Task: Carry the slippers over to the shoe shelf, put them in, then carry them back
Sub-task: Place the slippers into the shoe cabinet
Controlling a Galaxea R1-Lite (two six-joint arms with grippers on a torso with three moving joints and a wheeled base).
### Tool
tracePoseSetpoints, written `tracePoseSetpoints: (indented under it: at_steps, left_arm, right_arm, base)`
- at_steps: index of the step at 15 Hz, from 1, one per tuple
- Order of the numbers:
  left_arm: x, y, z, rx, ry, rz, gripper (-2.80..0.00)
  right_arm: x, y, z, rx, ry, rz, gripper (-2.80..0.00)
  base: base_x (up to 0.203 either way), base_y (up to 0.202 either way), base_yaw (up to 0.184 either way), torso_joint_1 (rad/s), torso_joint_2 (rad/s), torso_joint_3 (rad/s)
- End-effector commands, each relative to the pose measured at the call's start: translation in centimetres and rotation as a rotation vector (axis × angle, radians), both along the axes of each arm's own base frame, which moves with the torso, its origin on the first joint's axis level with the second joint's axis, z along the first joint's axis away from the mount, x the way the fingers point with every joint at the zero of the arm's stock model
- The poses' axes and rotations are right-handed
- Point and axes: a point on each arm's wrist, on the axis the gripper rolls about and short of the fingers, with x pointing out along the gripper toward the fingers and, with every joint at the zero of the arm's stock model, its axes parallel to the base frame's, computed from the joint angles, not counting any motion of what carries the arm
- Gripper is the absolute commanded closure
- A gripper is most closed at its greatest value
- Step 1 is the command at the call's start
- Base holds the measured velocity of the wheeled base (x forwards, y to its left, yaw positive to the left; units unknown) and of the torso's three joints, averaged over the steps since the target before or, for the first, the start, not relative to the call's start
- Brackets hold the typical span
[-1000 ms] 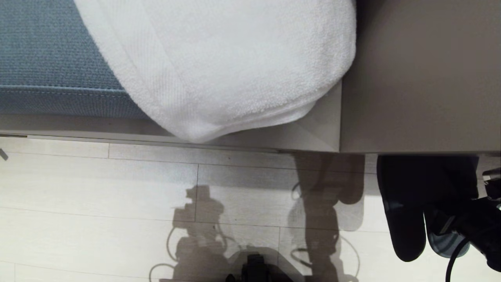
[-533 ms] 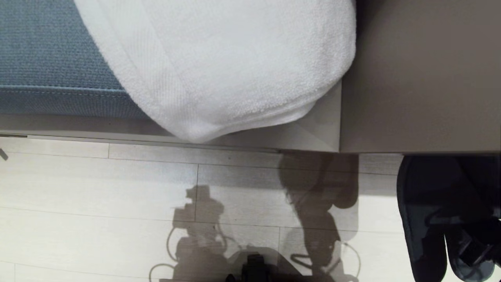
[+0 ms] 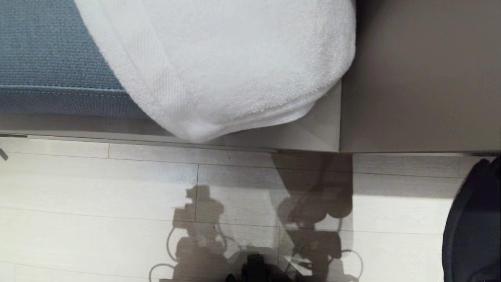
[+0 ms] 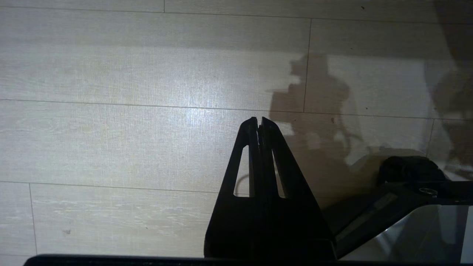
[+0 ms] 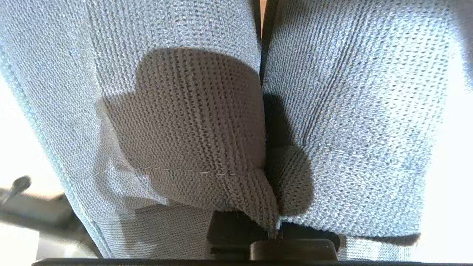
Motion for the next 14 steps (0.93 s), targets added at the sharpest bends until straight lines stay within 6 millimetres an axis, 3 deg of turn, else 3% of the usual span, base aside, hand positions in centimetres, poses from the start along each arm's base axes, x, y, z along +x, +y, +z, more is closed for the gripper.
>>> tracePoseSetpoints:
  at_steps: [1,7,10,14]
  left_arm:
    - [0.0,0.0,0.0,0.0,0.001,0.0,0.0]
    - [0.0,0.0,0.0,-0.002,0.001,0.0,0.0]
    - [0.0,0.0,0.0,-0.003,0.001,0.0,0.0]
    - [0.0,0.0,0.0,-0.003,0.001,0.0,0.0]
  right_arm:
    - [-3.2,0.1,-0.7,0.0,-0.08,0.003,0.0]
    - [-4.9,-0.2,-5.1,0.066,-0.084,-0.095,0.0]
    - [-5.1,-0.3,-6.8,0.058,0.027,-0.182,0.0]
    - [-5.1,-0.3,-6.9,0.022,0.03,-0.18,0.0]
  base:
    - [0.0,0.0,0.0,0.0,0.0,0.0]
    - [0.0,0.0,0.0,0.0,0.0,0.0]
    - [0.0,0.0,0.0,0.0,0.0,0.0]
    - [0.0,0.0,0.0,0.0,0.0,0.0]
